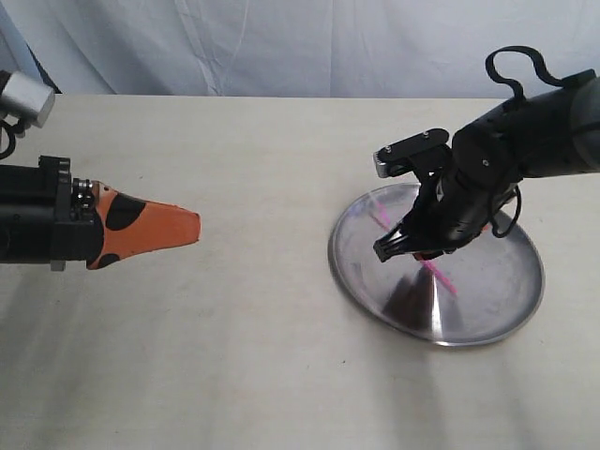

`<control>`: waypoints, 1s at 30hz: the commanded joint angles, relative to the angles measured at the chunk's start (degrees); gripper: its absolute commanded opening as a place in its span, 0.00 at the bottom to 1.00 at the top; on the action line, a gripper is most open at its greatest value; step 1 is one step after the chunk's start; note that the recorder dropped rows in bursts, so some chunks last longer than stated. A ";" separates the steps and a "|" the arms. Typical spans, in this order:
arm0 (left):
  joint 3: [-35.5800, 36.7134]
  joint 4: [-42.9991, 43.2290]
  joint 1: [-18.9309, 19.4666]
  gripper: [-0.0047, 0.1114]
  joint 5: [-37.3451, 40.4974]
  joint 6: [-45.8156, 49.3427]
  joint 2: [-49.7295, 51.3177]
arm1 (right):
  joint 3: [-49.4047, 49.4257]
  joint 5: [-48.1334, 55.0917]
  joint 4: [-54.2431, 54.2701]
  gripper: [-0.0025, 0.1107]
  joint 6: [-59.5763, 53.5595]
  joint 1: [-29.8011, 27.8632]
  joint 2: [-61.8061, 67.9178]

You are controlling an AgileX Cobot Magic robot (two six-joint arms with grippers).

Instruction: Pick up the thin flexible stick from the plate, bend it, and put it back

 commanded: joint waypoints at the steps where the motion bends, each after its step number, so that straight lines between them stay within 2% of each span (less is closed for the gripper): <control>1: 0.18 0.09 -0.20 0.22 -0.08 -0.13 0.00 | -0.25 -1.76 -0.98 0.50 -0.06 -0.32 0.01; 6: 0.18 0.09 -0.20 0.22 -0.08 -0.13 0.00 | -0.25 -0.19 -2.81 0.45 3.23 -0.32 -0.10; 9: 0.18 0.09 -0.20 0.22 -0.08 -0.13 0.00 | -0.25 3.25 -9.17 0.39 10.21 -0.32 -0.91; 12: 0.18 0.03 -0.20 0.22 0.98 -0.13 0.00 | -0.25 7.38 -16.61 0.18 20.43 -0.32 -3.01; 13: 0.18 -0.24 -0.20 0.22 2.16 -0.13 0.00 | -0.25 8.84 -18.48 0.02 22.40 -0.32 -5.54; 17: 0.18 -2.00 -0.20 0.14 6.16 -0.13 0.00 | -0.25 10.76 -19.32 0.02 22.40 -0.32 -12.67; 19: 0.18 -4.36 -0.20 0.04 11.24 -0.13 0.00 | -0.25 13.63 -20.27 0.02 22.86 -0.32 -18.87; 25: 0.18 -14.36 -0.20 0.04 24.74 1.76 0.00 | 0.37 15.98 -20.65 0.02 23.53 -0.32 -36.68; 30: 0.18 -28.00 -0.20 0.04 25.93 17.57 0.00 | 7.36 17.19 -20.65 0.02 23.69 -0.32 -53.09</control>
